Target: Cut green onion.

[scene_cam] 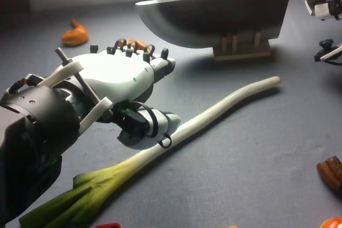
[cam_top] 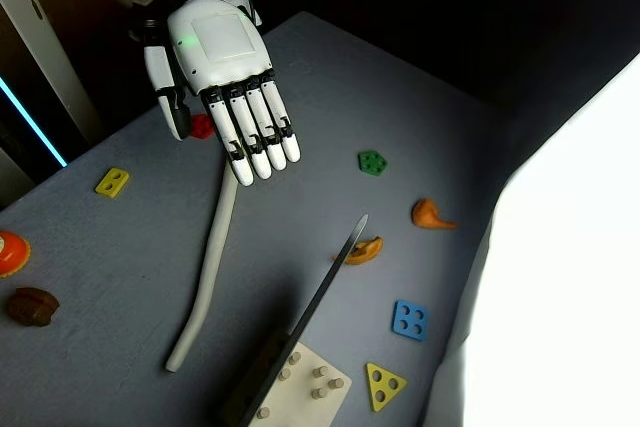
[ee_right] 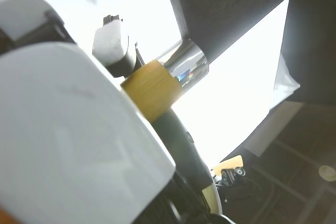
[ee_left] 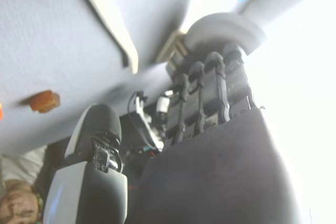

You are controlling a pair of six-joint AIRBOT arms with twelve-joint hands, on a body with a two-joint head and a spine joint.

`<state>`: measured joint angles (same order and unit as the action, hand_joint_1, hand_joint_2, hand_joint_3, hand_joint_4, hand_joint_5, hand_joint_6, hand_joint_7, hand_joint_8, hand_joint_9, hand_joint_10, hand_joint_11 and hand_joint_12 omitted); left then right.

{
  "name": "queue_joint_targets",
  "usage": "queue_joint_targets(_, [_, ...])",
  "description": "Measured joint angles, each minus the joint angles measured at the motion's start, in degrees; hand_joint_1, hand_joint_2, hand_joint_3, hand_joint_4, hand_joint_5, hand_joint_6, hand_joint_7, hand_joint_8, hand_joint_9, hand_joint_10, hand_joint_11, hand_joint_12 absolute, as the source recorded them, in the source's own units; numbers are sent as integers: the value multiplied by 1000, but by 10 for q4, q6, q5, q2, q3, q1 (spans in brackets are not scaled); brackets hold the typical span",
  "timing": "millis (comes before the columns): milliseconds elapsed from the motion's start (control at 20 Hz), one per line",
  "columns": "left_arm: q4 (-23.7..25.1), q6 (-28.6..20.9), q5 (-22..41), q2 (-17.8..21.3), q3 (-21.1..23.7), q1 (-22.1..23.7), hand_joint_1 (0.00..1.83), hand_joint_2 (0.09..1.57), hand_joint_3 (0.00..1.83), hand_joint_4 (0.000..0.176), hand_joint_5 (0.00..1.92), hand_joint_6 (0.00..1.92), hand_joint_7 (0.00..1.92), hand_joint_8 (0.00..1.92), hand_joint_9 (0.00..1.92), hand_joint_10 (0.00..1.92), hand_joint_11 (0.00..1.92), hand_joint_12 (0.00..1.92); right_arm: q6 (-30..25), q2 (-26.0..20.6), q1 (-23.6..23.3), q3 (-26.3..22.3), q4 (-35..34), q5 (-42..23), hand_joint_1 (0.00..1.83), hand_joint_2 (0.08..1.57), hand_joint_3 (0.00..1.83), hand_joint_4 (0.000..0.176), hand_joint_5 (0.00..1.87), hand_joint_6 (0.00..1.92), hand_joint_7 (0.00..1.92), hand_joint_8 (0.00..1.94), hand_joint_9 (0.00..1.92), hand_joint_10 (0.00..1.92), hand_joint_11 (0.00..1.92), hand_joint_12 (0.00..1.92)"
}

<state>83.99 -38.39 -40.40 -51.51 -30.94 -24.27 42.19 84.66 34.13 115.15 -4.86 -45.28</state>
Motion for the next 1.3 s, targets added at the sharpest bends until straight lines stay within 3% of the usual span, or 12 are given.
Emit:
queue_joint_targets(100, [2, 0, 5, 0, 0, 0, 433, 1356, 0, 0, 110, 4, 92, 1, 77, 3, 0, 194, 0, 0, 2, 0, 0, -4, 1527, 763, 828, 176, 1233, 1921, 1443, 1941, 1541, 1921, 1617, 1921])
queue_joint_targets(150, [4, 0, 9, 0, 0, 0, 438, 1350, 0, 0, 113, 4, 116, 6, 92, 7, 0, 249, 0, 0, 4, 0, -1, -7, 1137, 756, 1105, 0, 881, 1837, 1254, 1941, 1357, 1921, 1424, 1921])
queue_joint_targets(250, [6, 0, 10, 0, 0, 0, 442, 1345, 0, 0, 166, 14, 148, 7, 99, 5, 0, 221, 1, 0, 5, 0, -3, -8, 1175, 815, 950, 0, 742, 1566, 864, 1751, 895, 1921, 885, 1921])
queue_joint_targets(300, [6, 0, 11, 0, 0, 0, 416, 1355, 0, 0, 122, 4, 122, 1, 83, 1, 0, 167, 3, 0, 5, 0, -3, -8, 1140, 957, 652, 4, 712, 1529, 778, 1603, 655, 1914, 638, 1921])
queue_joint_targets(500, [7, 0, 10, 0, 3, 1, 418, 1359, 1, 0, 84, 0, 98, 0, 65, 0, 0, 97, 7, 0, 5, 0, -2, -12, 1128, 1220, 85, 26, 699, 1419, 742, 1469, 518, 1800, 484, 1921])
queue_joint_targets(550, [7, 0, 12, 0, 3, 2, 429, 1352, 0, 0, 75, 1, 83, 0, 64, 0, 0, 129, 14, 0, 5, 0, -2, -11, 1077, 1207, 44, 0, 756, 1357, 548, 1445, 423, 1760, 415, 1921])
queue_joint_targets(600, [7, 0, 12, 0, 3, 2, 395, 1359, 2, 0, 117, 16, 103, 7, 63, 0, 0, 123, 16, 0, 5, 0, -2, -11, 1039, 1101, 0, 0, 444, 823, 435, 904, 291, 1394, 140, 1916])
queue_joint_targets(650, [7, 0, 12, 0, 3, 3, 388, 1360, 2, 0, 126, 19, 107, 8, 63, 0, 0, 121, 16, 0, 7, 0, -3, -12, 1029, 1077, 0, 0, 451, 537, 483, 620, 264, 1281, 91, 1886])
queue_joint_targets(750, [5, 0, 9, 0, 3, 9, 386, 1361, 2, 0, 129, 18, 109, 8, 63, 0, 0, 118, 16, -3, 9, 1, 5, -14, 1029, 1067, 0, 0, 532, 286, 565, 387, 262, 1241, 78, 1874])
queue_joint_targets(950, [3, 0, 8, 0, 3, 13, 399, 1352, 0, 0, 104, 3, 78, 2, 34, 4, 0, 71, 12, -9, 9, 1, 38, -16, 918, 972, 0, 0, 117, 1, 275, 2, 247, 152, 0, 1034])
queue_joint_targets(1200, [-5, 0, 7, 0, 3, 18, 398, 1354, 0, 0, 93, 5, 57, 1, 19, 1, 0, 48, 4, -16, 9, 1, 64, -16, 845, 945, 0, 16, 6, 6, 109, 4, 96, 3, 0, 268])
queue_joint_targets(1300, [-5, 0, 7, 0, 3, 18, 414, 1346, 0, 0, 97, 3, 66, 2, 29, 4, 0, 67, -19, -21, 9, 1, 87, -16, 828, 925, 0, 19, 21, 7, 81, 1, 61, 4, 0, 273])
